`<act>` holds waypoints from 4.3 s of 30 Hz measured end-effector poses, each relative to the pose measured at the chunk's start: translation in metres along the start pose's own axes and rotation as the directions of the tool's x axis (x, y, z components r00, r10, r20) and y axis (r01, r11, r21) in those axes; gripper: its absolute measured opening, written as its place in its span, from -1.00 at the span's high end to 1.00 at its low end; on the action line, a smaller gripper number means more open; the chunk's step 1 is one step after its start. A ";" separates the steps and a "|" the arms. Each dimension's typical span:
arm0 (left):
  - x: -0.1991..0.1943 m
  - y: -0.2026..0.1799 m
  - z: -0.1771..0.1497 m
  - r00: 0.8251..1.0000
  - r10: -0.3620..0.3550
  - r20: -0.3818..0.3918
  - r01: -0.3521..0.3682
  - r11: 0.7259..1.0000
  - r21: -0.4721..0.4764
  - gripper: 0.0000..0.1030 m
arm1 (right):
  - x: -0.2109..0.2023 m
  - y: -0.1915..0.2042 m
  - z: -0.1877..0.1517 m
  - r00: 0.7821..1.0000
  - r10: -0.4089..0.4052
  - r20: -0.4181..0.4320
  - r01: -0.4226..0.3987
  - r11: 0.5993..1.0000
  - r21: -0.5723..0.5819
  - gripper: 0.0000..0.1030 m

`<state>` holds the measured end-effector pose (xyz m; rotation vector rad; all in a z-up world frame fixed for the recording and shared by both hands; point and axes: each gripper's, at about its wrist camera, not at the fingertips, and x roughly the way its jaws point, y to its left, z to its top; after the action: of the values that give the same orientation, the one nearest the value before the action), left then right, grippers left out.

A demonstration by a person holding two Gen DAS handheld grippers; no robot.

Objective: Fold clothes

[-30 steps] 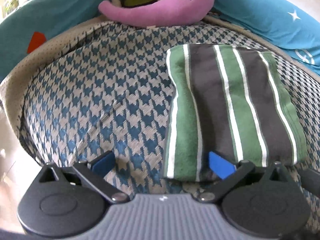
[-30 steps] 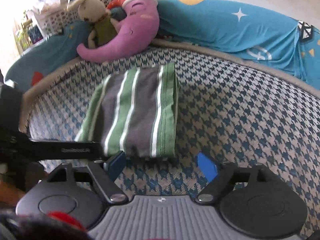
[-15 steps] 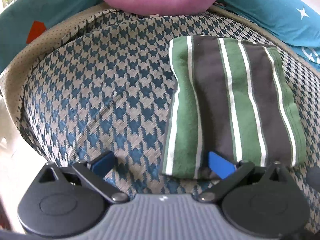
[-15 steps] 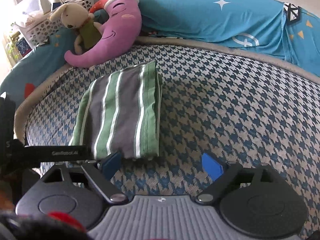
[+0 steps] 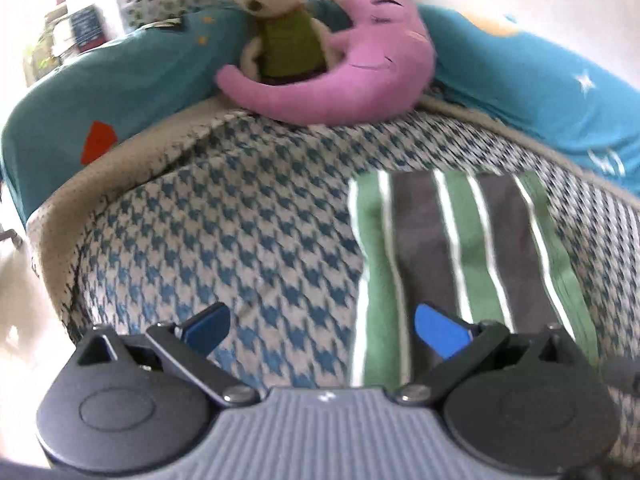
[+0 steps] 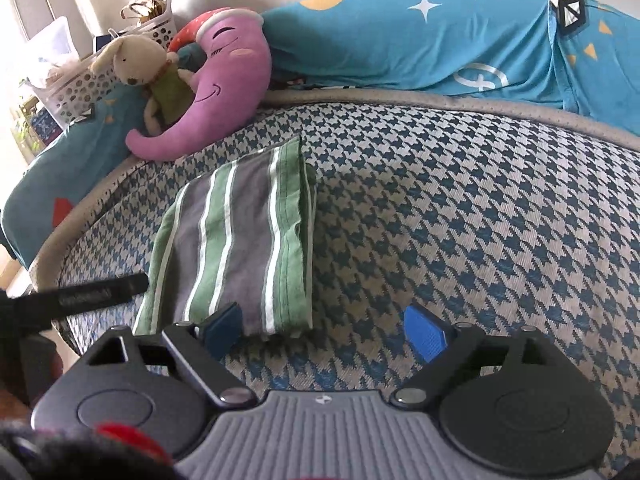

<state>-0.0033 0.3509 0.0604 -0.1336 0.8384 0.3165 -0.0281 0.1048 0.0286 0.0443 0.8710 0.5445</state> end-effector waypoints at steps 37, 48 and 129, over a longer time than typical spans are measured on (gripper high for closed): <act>0.035 0.024 0.000 0.992 0.093 -0.089 -0.097 0.995 -0.039 -1.00 | 0.013 0.016 -0.004 1.000 0.029 -0.005 -0.029 0.996 -0.089 -0.72; 0.010 0.001 -0.001 0.994 0.016 -0.112 -0.018 1.000 -0.017 -1.00 | 0.003 0.012 0.002 0.999 0.024 0.034 -0.021 0.995 -0.095 -0.72; -0.005 -0.040 -0.048 0.964 -0.006 -0.268 0.006 1.000 0.000 -1.00 | 0.012 0.021 0.010 0.987 -0.068 -0.148 0.045 0.987 -0.152 -0.72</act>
<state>-0.0273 0.3004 0.0320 -0.1808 1.1061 0.2960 -0.0243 0.1307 0.0318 -0.1591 0.9760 0.5635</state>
